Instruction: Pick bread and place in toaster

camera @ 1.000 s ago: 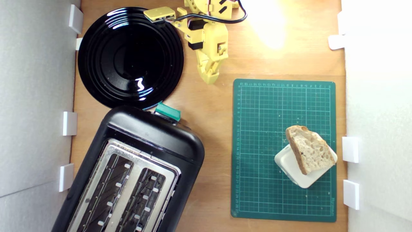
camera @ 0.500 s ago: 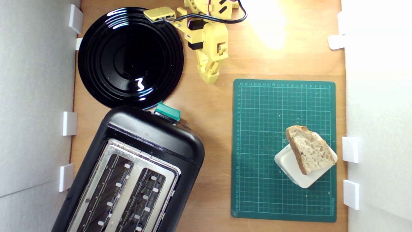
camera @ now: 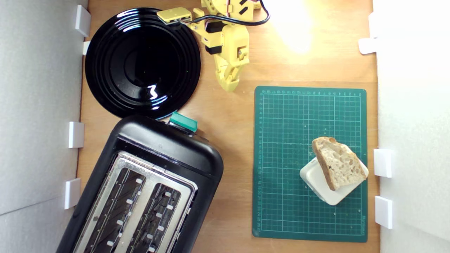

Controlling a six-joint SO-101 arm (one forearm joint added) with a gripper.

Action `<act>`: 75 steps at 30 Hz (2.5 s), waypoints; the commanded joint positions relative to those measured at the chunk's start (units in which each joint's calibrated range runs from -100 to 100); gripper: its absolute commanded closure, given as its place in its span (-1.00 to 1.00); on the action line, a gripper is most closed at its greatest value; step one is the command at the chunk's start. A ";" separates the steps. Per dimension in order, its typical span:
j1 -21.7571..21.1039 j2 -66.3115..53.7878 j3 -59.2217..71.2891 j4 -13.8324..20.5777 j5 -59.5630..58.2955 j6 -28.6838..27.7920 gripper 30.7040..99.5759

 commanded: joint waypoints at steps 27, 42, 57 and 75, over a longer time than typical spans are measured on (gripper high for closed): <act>-0.20 -0.35 0.12 -0.20 0.27 -0.30 0.89; -0.12 -0.27 0.12 -0.20 0.27 -0.24 0.89; 0.36 -0.27 -0.06 0.62 0.27 -0.09 0.89; 0.20 4.39 -1.51 -0.02 -0.07 0.23 0.89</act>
